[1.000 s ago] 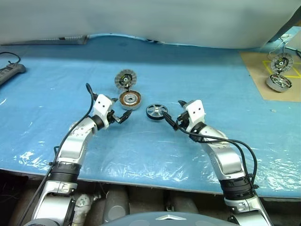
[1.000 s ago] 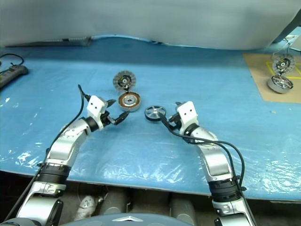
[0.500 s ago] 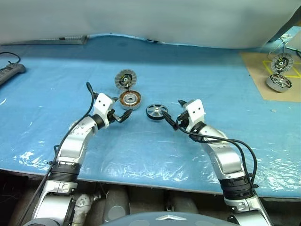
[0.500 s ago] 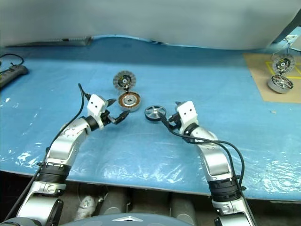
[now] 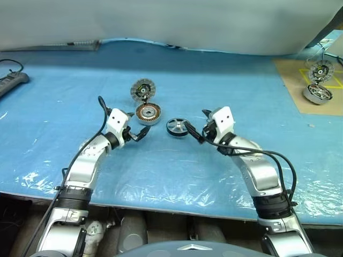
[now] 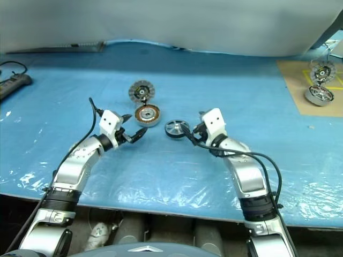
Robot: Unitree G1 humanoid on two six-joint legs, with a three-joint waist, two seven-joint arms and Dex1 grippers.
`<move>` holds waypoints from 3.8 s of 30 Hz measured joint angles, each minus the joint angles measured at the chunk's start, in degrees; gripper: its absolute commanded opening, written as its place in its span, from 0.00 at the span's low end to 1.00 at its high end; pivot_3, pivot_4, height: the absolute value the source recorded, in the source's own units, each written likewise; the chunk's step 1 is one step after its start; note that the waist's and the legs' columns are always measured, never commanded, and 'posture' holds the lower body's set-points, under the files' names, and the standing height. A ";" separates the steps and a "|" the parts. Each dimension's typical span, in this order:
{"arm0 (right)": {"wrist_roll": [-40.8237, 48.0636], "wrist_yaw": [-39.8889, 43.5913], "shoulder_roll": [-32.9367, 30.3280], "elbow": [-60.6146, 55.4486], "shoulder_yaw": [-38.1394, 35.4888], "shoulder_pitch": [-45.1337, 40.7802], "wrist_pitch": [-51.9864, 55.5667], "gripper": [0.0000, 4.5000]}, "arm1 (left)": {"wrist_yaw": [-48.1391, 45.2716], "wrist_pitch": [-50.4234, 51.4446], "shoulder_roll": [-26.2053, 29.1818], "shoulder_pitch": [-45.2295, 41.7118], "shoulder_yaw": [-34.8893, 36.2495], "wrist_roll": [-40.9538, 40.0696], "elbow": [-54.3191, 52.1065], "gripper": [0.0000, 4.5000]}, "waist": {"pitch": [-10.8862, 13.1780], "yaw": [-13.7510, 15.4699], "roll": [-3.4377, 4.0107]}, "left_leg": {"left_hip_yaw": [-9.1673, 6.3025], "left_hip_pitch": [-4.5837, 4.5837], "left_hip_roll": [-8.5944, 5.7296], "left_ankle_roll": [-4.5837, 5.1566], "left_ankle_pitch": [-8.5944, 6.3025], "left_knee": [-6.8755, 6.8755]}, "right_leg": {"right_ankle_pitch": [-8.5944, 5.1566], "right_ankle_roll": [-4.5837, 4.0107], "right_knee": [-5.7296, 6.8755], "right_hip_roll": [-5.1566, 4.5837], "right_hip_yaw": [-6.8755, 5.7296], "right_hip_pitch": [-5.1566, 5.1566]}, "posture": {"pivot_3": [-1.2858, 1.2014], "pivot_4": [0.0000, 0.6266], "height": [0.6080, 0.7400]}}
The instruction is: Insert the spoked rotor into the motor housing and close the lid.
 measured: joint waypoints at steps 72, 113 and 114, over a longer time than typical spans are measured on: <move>-24.86 28.64 13.08 48.34 18.99 -35.61 -8.40 0.37 | 9.03 -8.48 -2.27 17.28 3.87 -0.19 -7.87 1.00 | -0.11 0.00 -0.03 | 0.03 0.09 0.20 0.09 -0.05 0.38 | -0.11 -0.49 0.44 0.04 -0.03 0.02 | 0.52 0.24 1.00; -3.40 21.16 5.27 -8.19 11.89 -25.58 49.98 0.81 | -6.79 -9.88 4.81 24.36 0.34 -4.67 -13.51 1.00 | -0.07 -0.06 -0.04 | 0.57 0.48 0.11 -0.04 -0.01 -0.23 | -0.04 -0.09 0.29 0.13 0.66 -0.26 | 0.52 0.24 1.00; -2.25 20.85 5.17 -9.00 10.94 -25.90 50.63 0.81 | -6.97 -10.06 4.77 24.09 0.40 -4.81 -13.16 1.00 | -0.07 -0.01 -0.04 | 0.59 0.47 0.11 -0.05 -0.01 -0.23 | -0.04 -0.09 0.28 0.13 0.66 -0.27 | 0.52 0.24 1.00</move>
